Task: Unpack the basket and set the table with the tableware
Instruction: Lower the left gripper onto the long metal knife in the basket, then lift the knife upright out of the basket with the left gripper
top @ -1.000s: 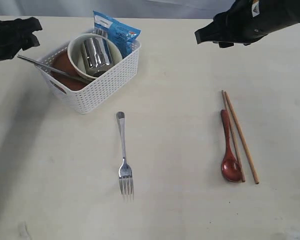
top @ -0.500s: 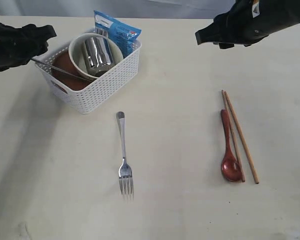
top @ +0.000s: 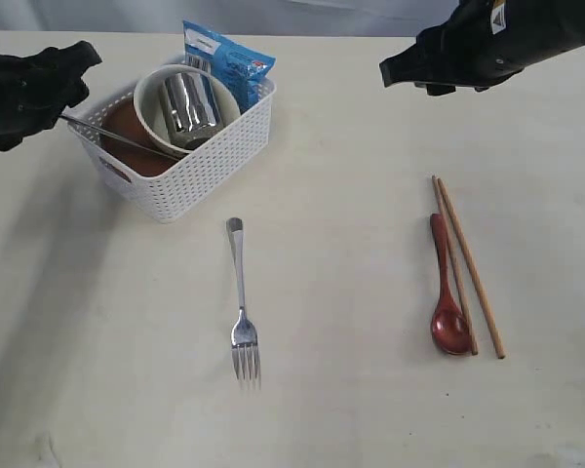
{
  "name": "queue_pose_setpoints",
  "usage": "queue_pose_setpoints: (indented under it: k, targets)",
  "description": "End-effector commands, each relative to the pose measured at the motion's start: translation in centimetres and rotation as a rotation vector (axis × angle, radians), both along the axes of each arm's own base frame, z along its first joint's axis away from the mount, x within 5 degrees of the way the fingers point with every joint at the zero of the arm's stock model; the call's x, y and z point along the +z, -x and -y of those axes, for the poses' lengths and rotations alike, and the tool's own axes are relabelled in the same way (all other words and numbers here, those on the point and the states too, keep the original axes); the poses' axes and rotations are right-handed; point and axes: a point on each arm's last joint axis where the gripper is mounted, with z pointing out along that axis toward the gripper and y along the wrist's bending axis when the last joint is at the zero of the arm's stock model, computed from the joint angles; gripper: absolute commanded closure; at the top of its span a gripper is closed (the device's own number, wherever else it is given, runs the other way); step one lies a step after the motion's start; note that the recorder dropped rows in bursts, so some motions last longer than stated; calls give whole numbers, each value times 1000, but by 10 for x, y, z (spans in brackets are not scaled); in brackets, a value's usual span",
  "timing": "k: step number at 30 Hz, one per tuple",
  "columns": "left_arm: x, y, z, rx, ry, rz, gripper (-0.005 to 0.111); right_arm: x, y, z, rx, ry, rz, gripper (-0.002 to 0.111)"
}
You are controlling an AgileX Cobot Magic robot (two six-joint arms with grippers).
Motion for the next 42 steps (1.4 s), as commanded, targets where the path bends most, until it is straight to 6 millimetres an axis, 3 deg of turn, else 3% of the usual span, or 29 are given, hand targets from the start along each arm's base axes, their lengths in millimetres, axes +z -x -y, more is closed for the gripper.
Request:
queue_pose_setpoints:
  k: [1, 10, 20, 23, 30, 36, 42]
  targets:
    - [1, 2, -4, 114, 51, 23, 46, 2, 1, 2, -3, -3, 2, 62]
    - [-5, 0, -5, 254, 197, 44, 46, 2, 1, 2, -4, -4, 1, 62]
    - [-15, -6, -6, 297, 226, 62, 46, 2, 1, 1, -2, -9, 3, 62]
    - [-12, -8, -5, 278, 225, 102, 51, 2, 1, 1, -2, -9, 3, 62]
    - [-18, -11, -6, 311, 257, 112, 78, 2, 1, 1, -2, -9, 3, 62]
    - [-29, -12, -6, 330, 267, 83, 78, 2, 1, 1, -3, -8, 1, 62]
    - [-27, -14, -6, 294, 228, 104, 78, 2, 1, 1, -3, -9, 3, 62]
